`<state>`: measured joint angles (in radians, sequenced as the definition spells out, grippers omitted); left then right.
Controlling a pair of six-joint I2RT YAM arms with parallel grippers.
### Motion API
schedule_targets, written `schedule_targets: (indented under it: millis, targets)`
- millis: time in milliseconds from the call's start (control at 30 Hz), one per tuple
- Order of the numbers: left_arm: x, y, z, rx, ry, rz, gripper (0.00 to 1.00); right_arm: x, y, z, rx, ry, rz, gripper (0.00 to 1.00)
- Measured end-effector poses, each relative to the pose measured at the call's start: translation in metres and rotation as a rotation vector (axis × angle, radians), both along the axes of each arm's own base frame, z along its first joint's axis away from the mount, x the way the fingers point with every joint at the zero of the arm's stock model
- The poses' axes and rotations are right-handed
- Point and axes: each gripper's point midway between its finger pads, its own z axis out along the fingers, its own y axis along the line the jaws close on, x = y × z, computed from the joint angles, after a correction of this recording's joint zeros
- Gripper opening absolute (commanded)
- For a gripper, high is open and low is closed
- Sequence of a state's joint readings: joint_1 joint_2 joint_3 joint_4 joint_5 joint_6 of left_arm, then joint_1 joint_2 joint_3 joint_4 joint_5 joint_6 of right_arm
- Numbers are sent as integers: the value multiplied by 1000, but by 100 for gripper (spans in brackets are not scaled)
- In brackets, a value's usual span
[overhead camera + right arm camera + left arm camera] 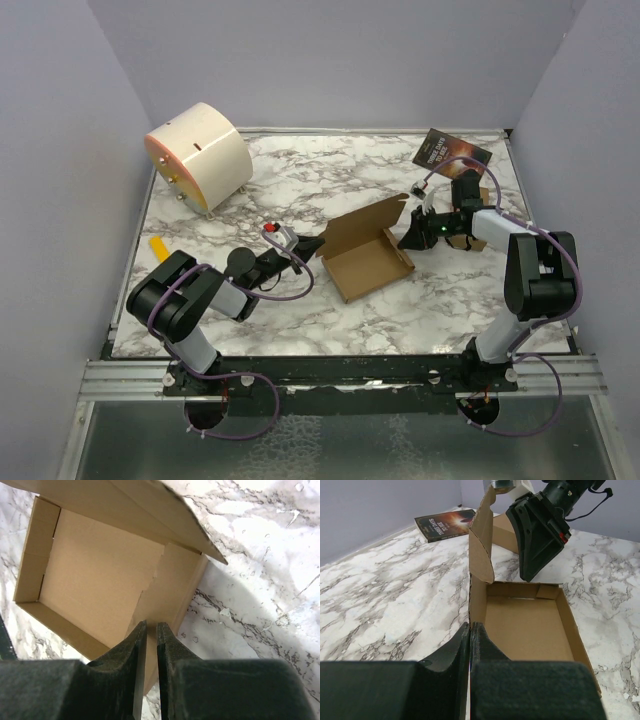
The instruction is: Fold the paper box
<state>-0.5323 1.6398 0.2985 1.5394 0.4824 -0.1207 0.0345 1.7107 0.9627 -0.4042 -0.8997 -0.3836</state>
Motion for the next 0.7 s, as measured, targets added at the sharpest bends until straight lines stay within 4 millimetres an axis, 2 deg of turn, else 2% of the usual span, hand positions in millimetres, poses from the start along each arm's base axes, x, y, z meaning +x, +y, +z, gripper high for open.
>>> schedule_targets:
  millis: [233, 700]
  targets:
    - [0, 0, 0, -1, 1, 0, 0, 4, 1, 4, -49, -56, 8, 21]
    - [-1, 0, 0, -3, 3, -1, 0, 8, 1, -4, -123, -90, 12, 39]
